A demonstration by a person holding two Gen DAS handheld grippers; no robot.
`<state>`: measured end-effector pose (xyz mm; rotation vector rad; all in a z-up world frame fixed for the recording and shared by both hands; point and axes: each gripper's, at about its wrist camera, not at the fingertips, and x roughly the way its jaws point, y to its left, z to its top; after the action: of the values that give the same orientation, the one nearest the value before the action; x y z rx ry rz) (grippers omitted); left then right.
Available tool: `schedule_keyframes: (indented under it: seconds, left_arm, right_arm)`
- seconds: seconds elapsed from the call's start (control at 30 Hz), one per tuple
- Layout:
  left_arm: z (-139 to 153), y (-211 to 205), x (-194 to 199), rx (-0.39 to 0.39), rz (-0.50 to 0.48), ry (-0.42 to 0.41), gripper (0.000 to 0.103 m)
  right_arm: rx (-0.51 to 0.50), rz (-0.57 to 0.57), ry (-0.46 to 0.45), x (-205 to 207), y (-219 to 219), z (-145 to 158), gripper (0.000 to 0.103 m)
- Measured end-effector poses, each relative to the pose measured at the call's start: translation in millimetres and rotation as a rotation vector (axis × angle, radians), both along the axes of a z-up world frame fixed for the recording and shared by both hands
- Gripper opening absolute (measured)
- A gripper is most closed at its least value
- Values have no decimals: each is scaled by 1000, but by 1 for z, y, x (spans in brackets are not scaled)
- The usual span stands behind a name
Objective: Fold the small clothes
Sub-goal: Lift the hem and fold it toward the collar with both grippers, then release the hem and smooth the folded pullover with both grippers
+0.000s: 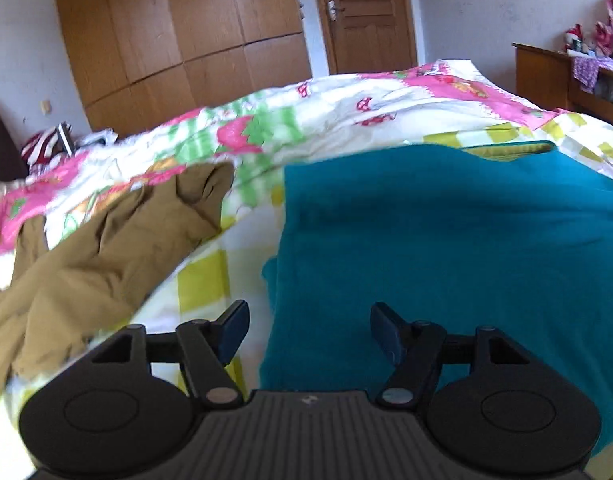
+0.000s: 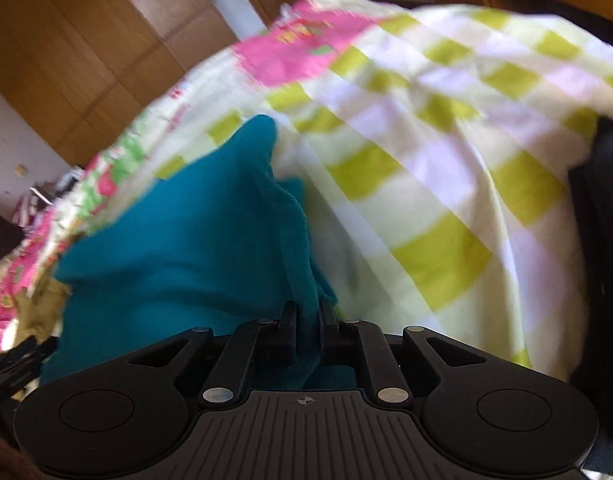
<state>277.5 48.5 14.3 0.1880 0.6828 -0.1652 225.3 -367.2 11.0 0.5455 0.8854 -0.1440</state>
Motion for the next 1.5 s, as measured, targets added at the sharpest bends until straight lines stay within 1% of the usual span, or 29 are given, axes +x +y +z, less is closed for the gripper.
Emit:
schedule_keyframes:
  seconds: [0.03, 0.07, 0.1, 0.17, 0.23, 0.3, 0.33, 0.37, 0.43, 0.5, 0.53, 0.57, 0.6, 0.63, 0.7, 0.8, 0.87, 0.93, 0.97, 1.0, 1.03, 1.13, 1.23, 1.27, 1.3, 1.33, 1.4, 1.47, 1.5]
  left_arm:
    - [-4, 6, -4, -21, 21, 10, 79]
    - [-5, 11, -10, -34, 36, -4, 79]
    - [-6, 18, -18, -53, 47, -21, 80]
    - [-8, 27, -26, -106, 52, -1, 79]
    - [-8, 31, -36, -131, 37, 0, 74]
    - [-9, 33, -44, -135, 38, 7, 68]
    - [-11, 36, -45, -158, 48, 23, 67]
    - [-16, 40, -46, -208, 71, 59, 65]
    - [-28, 45, -49, -253, 95, 117, 64]
    - [-31, 43, -57, -231, 97, 111, 64]
    - [-28, 41, -59, -215, 93, 107, 63]
    - [-23, 39, -61, -194, 84, 98, 62]
    - [-19, 36, -61, -170, 72, 86, 61]
    - [-16, 33, -61, -150, 64, 80, 61]
    - [-12, 31, -60, -127, 54, 85, 61]
    - [-13, 29, -61, -95, 48, 80, 61]
    - [-15, 28, -61, -101, 50, 85, 61]
    - [-16, 30, -58, -117, 63, 99, 61]
    - [-17, 31, -57, -124, 68, 104, 61]
    - [-16, 32, -57, -126, 70, 108, 62]
    - [-15, 32, -58, -121, 69, 114, 61]
    - [-7, 26, -64, -79, 28, 125, 45]
    - [-6, 16, -80, -64, -9, 153, 42]
    - [-11, 13, -84, -78, -13, 179, 42]
    - [-18, 9, -88, -80, -21, 201, 42]
    - [-23, 4, -92, -69, -28, 214, 42]
    - [-25, -2, -102, -41, -25, 204, 42]
    - [-15, 3, -109, -69, -11, 184, 42]
    - [-7, 9, -113, -90, 9, 167, 42]
  right_arm:
    - [-38, -19, 9, -4, 1, -8, 24]
    - [-80, -15, -16, -10, 4, -7, 25]
    - [-120, -9, -41, -14, 8, -1, 25]
    - [-207, 15, -78, -21, 18, 13, 34]
    - [-234, 44, -106, -30, 26, 25, 39]
    - [-265, 39, -137, -47, 34, 36, 50]
    - [-280, 36, -147, -55, 38, 37, 64]
    - [-291, 28, -146, -62, 41, 35, 67]
    - [-307, 9, -124, -71, 44, 23, 66]
    - [-290, -22, -79, -72, 39, 7, 65]
    - [-252, -48, -49, -73, 33, 2, 57]
    - [-194, -61, -40, -74, 27, 0, 37]
    - [-146, -47, -55, -78, 24, 1, 29]
    - [-146, -34, -61, -80, 24, 4, 25]
    - [-201, -2, -72, -89, 32, 17, 27]
    - [-267, 46, -110, -112, 45, 33, 39]
    - [-249, 97, -127, -124, 50, 30, 50]
    - [-243, 146, -115, -122, 55, 18, 52]
    - [-258, 153, -108, -118, 57, 11, 49]
    - [-275, 142, -114, -115, 56, 5, 42]
    - [-274, 135, -112, -111, 53, 2, 2]
    - [-149, 109, -92, -104, 31, 13, 4]
    - [-159, 136, -165, -119, 25, 52, 4]
    - [-197, 142, -163, -121, 25, 52, 4]
    - [-236, 119, -117, -116, 20, 41, 4]
    - [-233, 79, -50, -108, 11, 22, 4]
    - [-173, 26, 46, -97, -4, -8, 5]
    - [-149, -28, -1, -106, -3, -3, 16]
    - [-164, -52, -43, -117, 0, 8, 17]
